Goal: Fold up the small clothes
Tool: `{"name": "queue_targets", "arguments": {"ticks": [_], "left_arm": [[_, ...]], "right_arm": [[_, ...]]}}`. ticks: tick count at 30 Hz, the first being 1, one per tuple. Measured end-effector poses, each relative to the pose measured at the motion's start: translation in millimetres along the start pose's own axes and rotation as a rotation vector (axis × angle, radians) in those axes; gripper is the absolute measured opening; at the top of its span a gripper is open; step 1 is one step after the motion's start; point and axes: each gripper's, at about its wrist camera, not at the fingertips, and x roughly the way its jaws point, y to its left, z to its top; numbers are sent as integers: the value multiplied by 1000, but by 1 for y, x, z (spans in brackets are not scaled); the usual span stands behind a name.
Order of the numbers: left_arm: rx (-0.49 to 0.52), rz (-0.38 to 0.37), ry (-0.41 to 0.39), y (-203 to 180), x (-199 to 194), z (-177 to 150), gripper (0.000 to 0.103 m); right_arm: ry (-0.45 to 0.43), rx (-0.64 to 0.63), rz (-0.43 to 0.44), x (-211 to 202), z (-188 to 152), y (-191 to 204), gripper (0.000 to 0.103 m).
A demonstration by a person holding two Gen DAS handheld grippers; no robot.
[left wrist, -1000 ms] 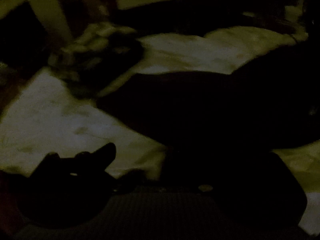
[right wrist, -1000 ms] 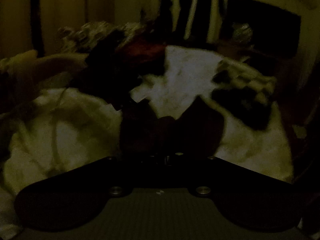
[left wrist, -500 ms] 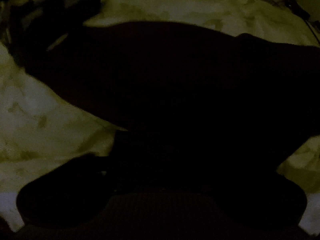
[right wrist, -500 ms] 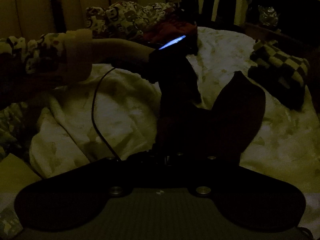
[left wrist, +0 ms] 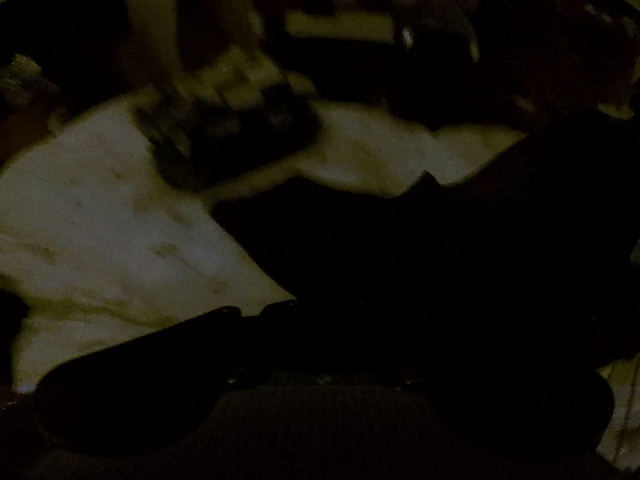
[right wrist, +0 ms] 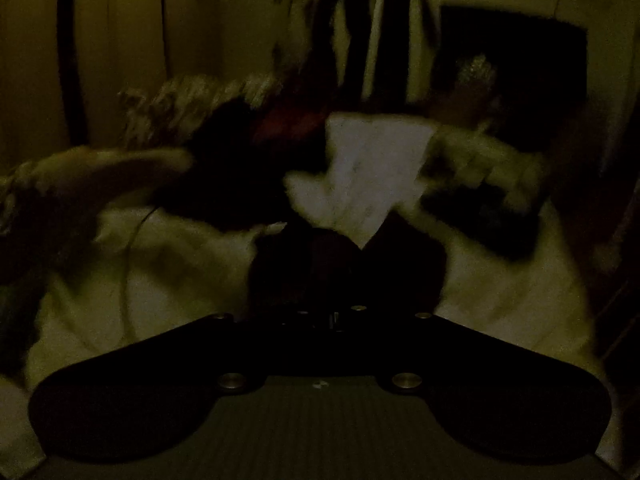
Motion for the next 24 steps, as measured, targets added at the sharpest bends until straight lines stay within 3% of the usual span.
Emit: {"name": "queue_targets", "arguments": {"ticks": [5,6,7,9,10,11,12,13,14,16,18,21,24], "left_arm": [[-85,87,-247,3,-112,30,2],[-77,123,-274,-1,-133,37,2],[-69,138,-284,-4,-147,42,2],[-62,134,-282,-13,-164,51,6],[-45,169,-270,-20,-162,52,23],[-8,194,-231,-29,-153,51,58],[26,198,-192,-37,-142,48,73],[51,195,-160,-43,-128,42,86],[60,172,-119,-48,-110,37,86],[60,131,-57,-54,-71,24,86],[78,124,-16,-57,-31,10,86],[135,73,15,-59,23,-12,89],[299,108,-6,-72,53,-33,103]], "right_arm": [[-154,-141,-120,-37,53,-3,7],[-200,-167,-139,-48,65,-1,0],[-246,-192,-164,-59,77,0,0],[-277,-202,-186,-74,99,-3,0],[-230,-184,-157,-74,110,-8,0],[-207,-154,-110,-72,114,-13,0],[-210,-115,-73,-67,110,-18,4],[-184,-94,-59,-60,105,-22,21],[-126,-69,-53,-47,94,-25,27],[-63,-30,-43,-23,66,-27,50],[16,4,-13,4,37,-30,50],[116,47,-33,36,-1,-35,61],[143,71,14,51,-22,-32,61]]}}
